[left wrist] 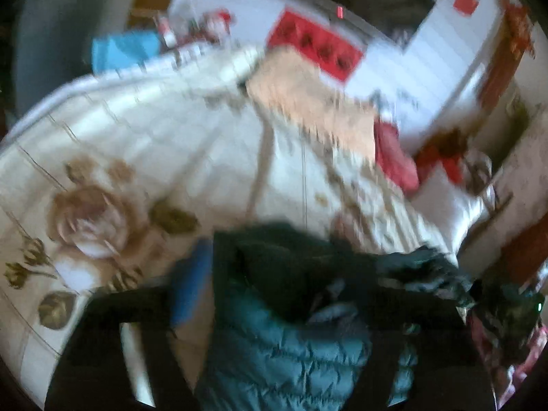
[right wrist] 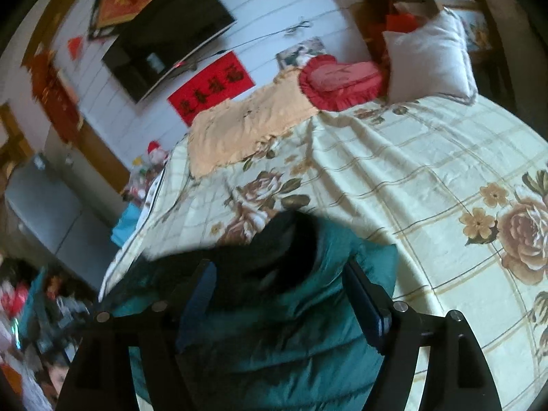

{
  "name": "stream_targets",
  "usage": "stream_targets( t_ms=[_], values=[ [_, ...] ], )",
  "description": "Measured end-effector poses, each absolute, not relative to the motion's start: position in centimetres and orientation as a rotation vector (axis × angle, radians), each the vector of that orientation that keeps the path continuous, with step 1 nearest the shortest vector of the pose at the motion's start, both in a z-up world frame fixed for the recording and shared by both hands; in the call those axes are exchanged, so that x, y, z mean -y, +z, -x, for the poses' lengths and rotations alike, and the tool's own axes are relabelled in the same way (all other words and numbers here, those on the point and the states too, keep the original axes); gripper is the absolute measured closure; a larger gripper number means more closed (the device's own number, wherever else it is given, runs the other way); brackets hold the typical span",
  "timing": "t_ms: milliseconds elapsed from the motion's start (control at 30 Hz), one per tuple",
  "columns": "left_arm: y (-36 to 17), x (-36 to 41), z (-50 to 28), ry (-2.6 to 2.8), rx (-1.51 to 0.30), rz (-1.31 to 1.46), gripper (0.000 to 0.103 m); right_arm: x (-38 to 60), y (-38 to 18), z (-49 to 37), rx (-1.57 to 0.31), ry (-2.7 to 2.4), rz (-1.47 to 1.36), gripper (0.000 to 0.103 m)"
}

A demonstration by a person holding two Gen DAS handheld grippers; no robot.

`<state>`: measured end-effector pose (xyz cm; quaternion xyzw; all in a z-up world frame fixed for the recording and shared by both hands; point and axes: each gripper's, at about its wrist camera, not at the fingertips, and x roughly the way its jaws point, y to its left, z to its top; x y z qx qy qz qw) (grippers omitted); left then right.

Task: Fold large clothes
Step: 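Lay the folded hem down and release it with both tools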

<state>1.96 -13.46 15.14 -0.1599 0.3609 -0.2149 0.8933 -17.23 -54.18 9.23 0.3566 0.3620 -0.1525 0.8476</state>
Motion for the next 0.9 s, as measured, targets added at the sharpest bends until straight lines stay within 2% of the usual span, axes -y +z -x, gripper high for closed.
stream_targets(
  t_ms=[200,433,600,767,900],
  values=[
    [15.9,15.0,-0.5,-0.461,-0.709,0.261,0.016,49.0,8.4,13.7,-0.869,-0.264,-0.488,0.029],
    [11.5,22.3,-1.6,-0.412,-0.774,-0.045,0.016,45.5,4.8,7.0,-0.961,-0.234,-0.313,0.029],
    [7.8,24.7,-5.2,-0.340,-0.862,-0.136,0.014,46.5,2.1,3.3,-1.005,-0.272,-0.335,0.029],
    [5.8,24.6,-7.4,-0.332,-0.921,-0.093,0.010,46.2,-2.1,0.4,-1.157,-0.264,-0.313,0.028],
    [5.0,25.1,-7.9,-0.328,-0.940,-0.088,0.008,45.9,-3.5,-0.6,-1.186,-0.279,-0.274,0.026]
  ],
)
